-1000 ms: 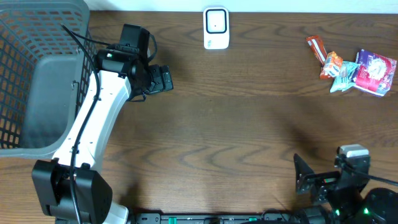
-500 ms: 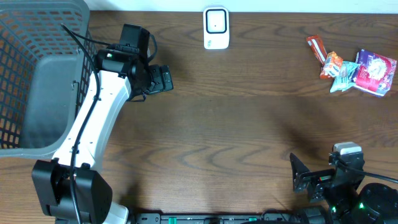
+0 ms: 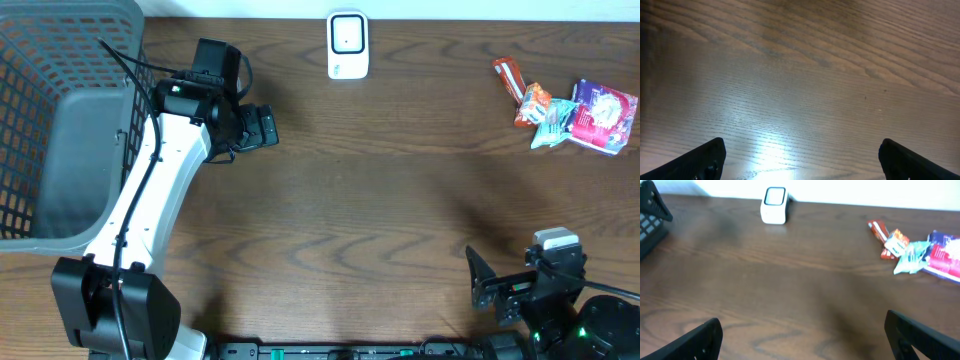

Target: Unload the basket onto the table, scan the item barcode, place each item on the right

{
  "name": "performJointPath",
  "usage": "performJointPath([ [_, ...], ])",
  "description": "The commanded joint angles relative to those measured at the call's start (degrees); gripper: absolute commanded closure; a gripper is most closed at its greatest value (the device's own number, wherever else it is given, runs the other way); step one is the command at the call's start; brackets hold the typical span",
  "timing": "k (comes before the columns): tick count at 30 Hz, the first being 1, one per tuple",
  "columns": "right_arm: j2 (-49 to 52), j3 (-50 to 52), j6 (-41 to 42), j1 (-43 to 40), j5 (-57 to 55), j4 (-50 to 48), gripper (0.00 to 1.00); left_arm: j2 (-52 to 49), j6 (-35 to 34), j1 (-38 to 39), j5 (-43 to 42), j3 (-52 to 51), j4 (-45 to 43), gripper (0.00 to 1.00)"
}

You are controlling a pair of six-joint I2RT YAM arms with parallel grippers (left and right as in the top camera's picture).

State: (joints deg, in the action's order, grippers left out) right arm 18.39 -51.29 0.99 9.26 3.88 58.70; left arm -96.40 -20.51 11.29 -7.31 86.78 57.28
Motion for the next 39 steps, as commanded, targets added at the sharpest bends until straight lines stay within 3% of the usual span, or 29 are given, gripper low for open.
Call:
performJointPath([
  [1,-2.1,2.3,-0.9,0.4,-1.4,-3.0,0.01,-0.3,1.0,-0.1,0.5,-0.4,0.3,0.02],
  [17,-17.9,23.3,-0.6,-6.7,3.6,-23.4,0.01,-0.3,1.0,-0.1,0.5,-0.4,0.3,0.02],
  [32,-18.1,41.7,-0.5,-7.5,3.2,-51.2,0.01,-0.3,1.0,-0.1,0.5,-0.4,0.3,0.02],
  [39,-18.1,47.4,6.4,-7.5,-3.1,-60.0,0.01,-0.3,1.0,-0.1,0.5,-0.4,0.3,0.02],
])
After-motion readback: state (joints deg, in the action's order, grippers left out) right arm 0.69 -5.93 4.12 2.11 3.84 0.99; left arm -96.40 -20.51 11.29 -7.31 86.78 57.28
